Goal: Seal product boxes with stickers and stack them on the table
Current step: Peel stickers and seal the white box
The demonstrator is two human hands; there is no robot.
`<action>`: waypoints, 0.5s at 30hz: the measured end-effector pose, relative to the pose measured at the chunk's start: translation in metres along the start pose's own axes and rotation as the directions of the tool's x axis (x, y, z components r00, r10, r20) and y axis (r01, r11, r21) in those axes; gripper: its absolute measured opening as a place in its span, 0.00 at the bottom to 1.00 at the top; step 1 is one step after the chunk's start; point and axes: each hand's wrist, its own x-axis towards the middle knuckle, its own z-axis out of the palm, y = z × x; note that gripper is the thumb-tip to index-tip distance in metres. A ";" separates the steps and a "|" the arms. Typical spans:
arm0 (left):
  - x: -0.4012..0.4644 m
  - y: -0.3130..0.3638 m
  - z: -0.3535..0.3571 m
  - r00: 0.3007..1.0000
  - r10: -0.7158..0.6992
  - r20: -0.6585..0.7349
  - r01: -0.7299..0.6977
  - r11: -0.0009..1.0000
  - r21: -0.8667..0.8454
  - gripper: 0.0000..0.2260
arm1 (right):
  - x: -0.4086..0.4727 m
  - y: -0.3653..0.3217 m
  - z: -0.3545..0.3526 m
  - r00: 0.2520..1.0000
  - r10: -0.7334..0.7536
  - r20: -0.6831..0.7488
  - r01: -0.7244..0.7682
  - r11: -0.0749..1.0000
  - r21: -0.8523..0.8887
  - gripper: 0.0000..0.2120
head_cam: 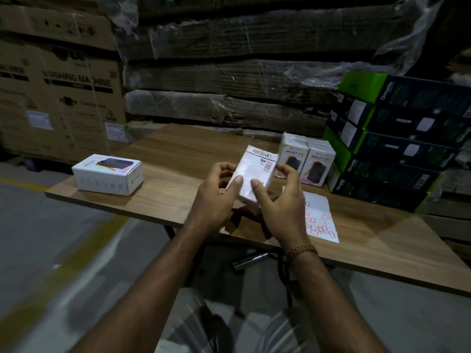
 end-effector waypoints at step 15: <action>-0.009 0.013 0.001 0.990 0.010 -0.143 -0.009 1.000 0.004 0.24 | 0.010 -0.022 -0.030 0.949 0.165 0.270 -0.215 0.962 0.168 0.29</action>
